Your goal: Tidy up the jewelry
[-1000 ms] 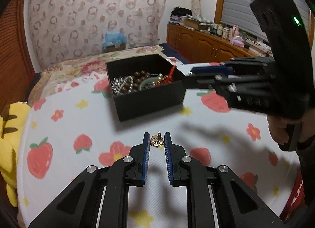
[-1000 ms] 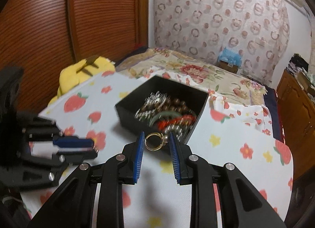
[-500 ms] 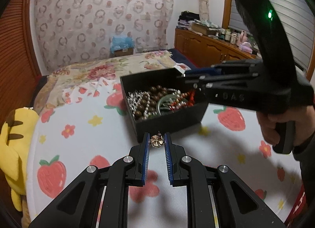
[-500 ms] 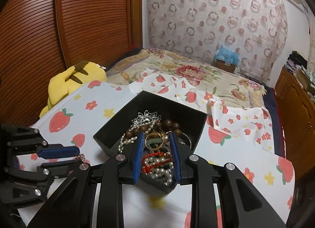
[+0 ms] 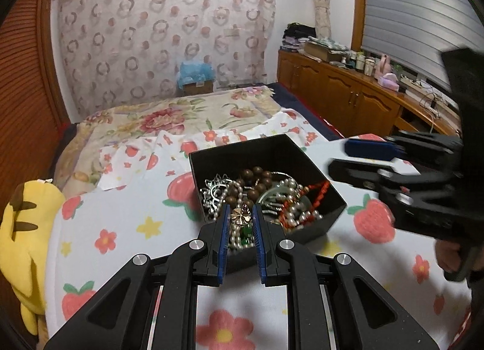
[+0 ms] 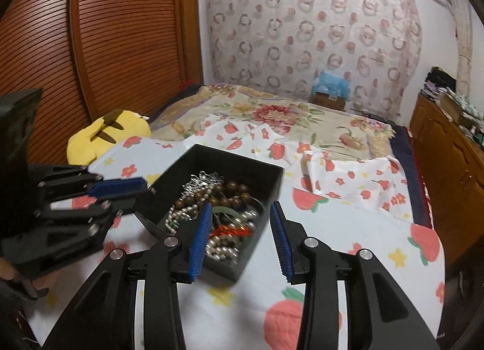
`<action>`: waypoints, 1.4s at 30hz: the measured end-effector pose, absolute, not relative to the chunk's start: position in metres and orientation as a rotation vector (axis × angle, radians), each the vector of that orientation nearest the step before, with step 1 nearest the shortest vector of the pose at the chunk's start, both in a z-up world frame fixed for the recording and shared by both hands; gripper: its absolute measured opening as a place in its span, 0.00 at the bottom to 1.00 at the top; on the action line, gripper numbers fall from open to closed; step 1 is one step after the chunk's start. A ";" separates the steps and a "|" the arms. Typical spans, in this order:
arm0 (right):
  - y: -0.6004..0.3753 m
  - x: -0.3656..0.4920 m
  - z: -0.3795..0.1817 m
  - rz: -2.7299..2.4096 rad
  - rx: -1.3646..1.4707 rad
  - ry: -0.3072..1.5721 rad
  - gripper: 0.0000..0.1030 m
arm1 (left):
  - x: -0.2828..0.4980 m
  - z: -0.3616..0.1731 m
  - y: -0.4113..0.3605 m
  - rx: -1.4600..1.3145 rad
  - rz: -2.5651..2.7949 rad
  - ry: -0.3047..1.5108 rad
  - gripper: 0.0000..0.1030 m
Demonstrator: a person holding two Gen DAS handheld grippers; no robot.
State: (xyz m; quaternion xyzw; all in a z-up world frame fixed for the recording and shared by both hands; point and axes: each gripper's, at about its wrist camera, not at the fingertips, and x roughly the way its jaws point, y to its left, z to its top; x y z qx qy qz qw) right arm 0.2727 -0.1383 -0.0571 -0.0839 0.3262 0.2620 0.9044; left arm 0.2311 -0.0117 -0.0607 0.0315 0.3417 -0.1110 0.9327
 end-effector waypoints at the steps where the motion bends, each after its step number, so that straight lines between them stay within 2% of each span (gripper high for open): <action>1: -0.141 0.270 -0.058 0.540 -0.169 0.672 0.41 | 0.233 -0.062 -0.012 0.061 -0.225 0.700 0.14; 7: -0.159 0.255 -0.059 0.523 -0.137 0.658 0.41 | 0.239 -0.065 -0.014 0.042 -0.214 0.701 0.15; 10: -0.164 0.245 -0.059 0.513 -0.123 0.647 0.41 | 0.236 -0.064 -0.014 0.045 -0.206 0.691 0.28; 12: -0.166 0.239 -0.058 0.504 -0.115 0.640 0.41 | 0.231 -0.063 -0.014 0.043 -0.201 0.682 0.32; 13: -0.167 0.236 -0.058 0.499 -0.109 0.638 0.42 | 0.228 -0.063 -0.013 0.039 -0.194 0.678 0.39; 14: -0.169 0.231 -0.059 0.493 -0.101 0.636 0.46 | 0.225 -0.064 -0.012 0.034 -0.187 0.673 0.47; 16: -0.171 0.226 -0.059 0.484 -0.085 0.628 0.54 | 0.218 -0.067 -0.010 0.028 -0.168 0.673 0.47; 18: -0.174 0.220 -0.059 0.469 -0.072 0.620 0.65 | 0.212 -0.069 -0.010 0.031 -0.161 0.675 0.53; 20: -0.174 0.213 -0.060 0.456 -0.066 0.615 0.71 | 0.205 -0.069 -0.010 0.039 -0.144 0.665 0.73; 22: -0.175 0.207 -0.061 0.445 -0.068 0.609 0.76 | 0.197 -0.069 -0.011 0.049 -0.132 0.648 0.78; 25: -0.175 0.197 -0.061 0.432 -0.071 0.593 0.90 | 0.184 -0.066 -0.010 0.046 -0.108 0.634 0.90; 27: -0.176 0.189 -0.059 0.423 -0.065 0.572 0.98 | 0.175 -0.063 -0.008 0.038 -0.098 0.617 0.93; 42: -0.194 0.126 -0.043 0.364 -0.018 0.472 0.98 | 0.112 -0.044 0.005 0.004 -0.040 0.585 0.93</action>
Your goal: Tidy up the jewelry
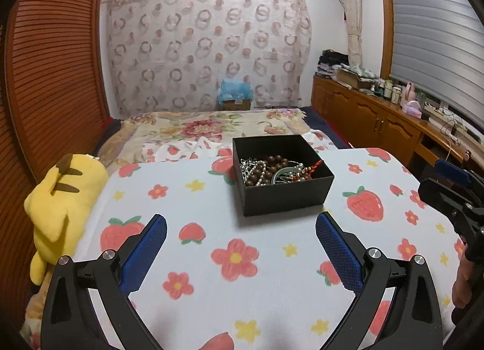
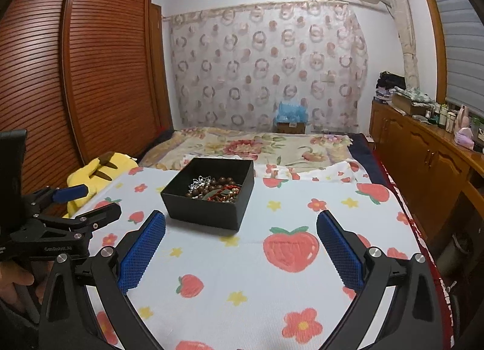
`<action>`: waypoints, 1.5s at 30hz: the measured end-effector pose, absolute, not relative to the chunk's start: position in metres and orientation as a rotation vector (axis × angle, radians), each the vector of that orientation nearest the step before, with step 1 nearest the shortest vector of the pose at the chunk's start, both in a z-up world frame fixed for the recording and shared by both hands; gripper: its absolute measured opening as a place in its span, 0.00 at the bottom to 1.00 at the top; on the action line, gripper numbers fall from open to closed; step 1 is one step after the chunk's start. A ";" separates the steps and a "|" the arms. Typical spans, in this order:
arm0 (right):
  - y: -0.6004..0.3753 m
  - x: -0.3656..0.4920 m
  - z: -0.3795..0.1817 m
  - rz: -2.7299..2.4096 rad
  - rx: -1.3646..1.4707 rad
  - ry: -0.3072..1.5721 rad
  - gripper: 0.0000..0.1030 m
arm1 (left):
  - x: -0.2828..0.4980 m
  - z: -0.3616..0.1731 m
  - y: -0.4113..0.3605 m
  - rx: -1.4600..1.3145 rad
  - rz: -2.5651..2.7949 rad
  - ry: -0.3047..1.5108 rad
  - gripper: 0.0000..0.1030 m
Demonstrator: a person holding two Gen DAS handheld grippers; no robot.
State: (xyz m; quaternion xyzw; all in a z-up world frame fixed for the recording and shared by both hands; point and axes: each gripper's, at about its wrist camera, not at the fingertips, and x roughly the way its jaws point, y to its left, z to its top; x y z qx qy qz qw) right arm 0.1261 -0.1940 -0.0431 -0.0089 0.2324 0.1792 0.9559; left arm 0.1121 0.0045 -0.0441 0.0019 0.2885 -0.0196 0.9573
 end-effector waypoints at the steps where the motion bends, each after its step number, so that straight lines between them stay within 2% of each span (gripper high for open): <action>1: -0.195 0.124 -0.042 0.362 -0.019 0.469 0.98 | 0.115 -0.045 0.004 0.004 -0.039 0.583 0.93; 13: -0.197 0.103 -0.037 0.348 -0.016 0.435 0.98 | 0.079 -0.035 0.010 0.007 -0.022 0.543 0.93; 45: -0.201 0.106 -0.040 0.351 0.014 0.448 0.98 | 0.073 -0.021 0.008 0.021 -0.028 0.520 0.93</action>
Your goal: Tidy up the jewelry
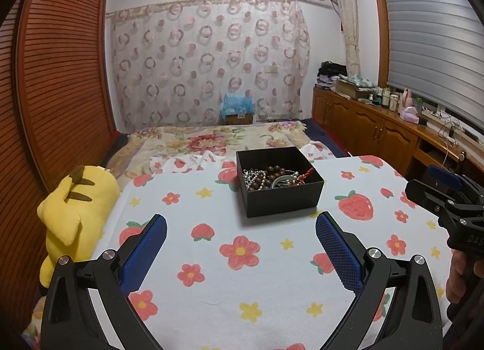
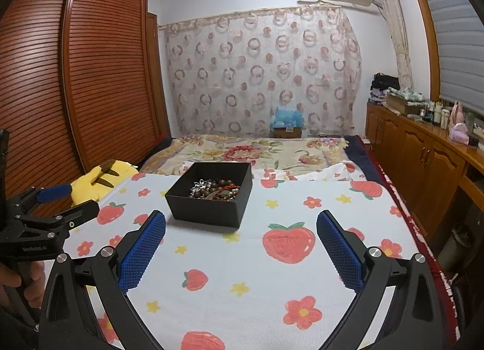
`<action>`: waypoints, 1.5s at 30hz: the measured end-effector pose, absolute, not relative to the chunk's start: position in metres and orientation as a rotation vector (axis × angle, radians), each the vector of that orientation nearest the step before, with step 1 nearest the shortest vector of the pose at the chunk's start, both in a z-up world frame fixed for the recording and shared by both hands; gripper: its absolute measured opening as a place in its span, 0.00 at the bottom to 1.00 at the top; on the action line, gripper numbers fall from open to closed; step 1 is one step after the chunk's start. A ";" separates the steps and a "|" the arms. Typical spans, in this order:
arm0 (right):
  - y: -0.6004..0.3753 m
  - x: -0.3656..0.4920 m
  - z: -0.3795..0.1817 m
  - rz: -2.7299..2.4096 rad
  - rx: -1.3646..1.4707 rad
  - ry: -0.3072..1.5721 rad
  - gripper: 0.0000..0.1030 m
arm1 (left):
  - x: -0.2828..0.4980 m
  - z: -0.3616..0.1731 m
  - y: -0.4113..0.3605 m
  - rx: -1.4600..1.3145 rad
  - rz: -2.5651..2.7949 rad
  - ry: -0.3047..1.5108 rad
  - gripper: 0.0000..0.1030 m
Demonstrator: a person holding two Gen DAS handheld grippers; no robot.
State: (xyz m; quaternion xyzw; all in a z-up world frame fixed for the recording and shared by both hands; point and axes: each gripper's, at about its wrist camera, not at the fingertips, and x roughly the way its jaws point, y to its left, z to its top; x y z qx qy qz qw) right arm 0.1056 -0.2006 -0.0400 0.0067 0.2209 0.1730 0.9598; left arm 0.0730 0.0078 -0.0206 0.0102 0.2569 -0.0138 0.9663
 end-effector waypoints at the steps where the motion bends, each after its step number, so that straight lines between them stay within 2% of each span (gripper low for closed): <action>1: -0.200 0.105 -0.040 0.348 0.009 0.446 0.98 | 0.073 -0.020 0.008 0.021 -0.029 0.518 0.93; 45: -0.201 0.103 -0.039 0.334 0.003 0.438 0.98 | 0.071 -0.021 0.007 0.023 -0.028 0.507 0.93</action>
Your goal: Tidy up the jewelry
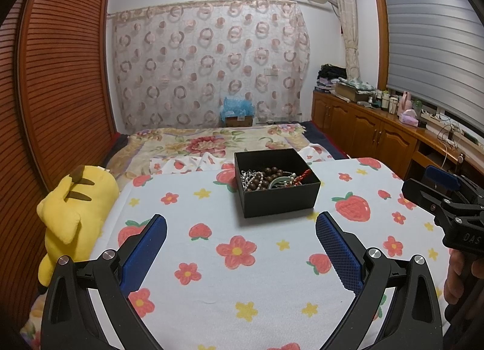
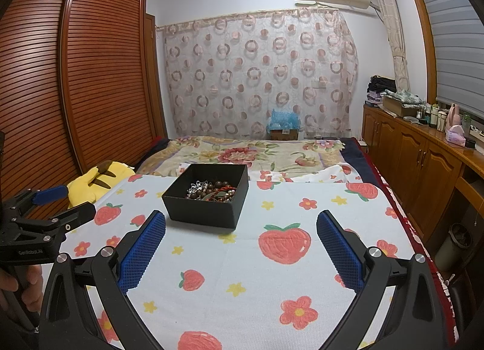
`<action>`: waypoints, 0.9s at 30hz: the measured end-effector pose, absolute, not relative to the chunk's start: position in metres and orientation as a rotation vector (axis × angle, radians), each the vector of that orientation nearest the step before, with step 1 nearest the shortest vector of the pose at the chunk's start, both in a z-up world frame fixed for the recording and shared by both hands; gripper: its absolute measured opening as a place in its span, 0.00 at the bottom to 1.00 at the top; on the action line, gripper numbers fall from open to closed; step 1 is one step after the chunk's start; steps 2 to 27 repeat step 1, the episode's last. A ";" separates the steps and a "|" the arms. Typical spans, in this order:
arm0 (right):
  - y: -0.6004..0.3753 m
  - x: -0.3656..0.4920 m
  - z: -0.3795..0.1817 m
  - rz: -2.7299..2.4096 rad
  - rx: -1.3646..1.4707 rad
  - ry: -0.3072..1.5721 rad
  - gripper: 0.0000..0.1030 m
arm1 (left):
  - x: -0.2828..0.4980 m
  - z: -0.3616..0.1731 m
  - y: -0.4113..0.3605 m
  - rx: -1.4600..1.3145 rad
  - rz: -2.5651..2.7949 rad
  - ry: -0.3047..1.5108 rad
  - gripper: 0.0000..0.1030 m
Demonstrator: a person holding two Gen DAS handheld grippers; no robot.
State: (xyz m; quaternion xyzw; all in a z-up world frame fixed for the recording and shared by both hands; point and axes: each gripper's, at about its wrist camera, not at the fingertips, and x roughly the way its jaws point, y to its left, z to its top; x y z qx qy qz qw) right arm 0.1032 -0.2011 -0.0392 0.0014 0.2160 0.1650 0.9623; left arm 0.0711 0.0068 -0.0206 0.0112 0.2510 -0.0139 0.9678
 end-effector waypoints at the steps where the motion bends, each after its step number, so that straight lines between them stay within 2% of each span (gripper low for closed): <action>1: -0.201 0.103 -0.039 0.333 0.002 0.437 0.98 | 0.071 -0.020 0.007 0.023 -0.027 0.509 0.93; 27: -0.201 0.103 -0.039 0.333 0.002 0.437 0.98 | 0.071 -0.020 0.007 0.023 -0.027 0.509 0.93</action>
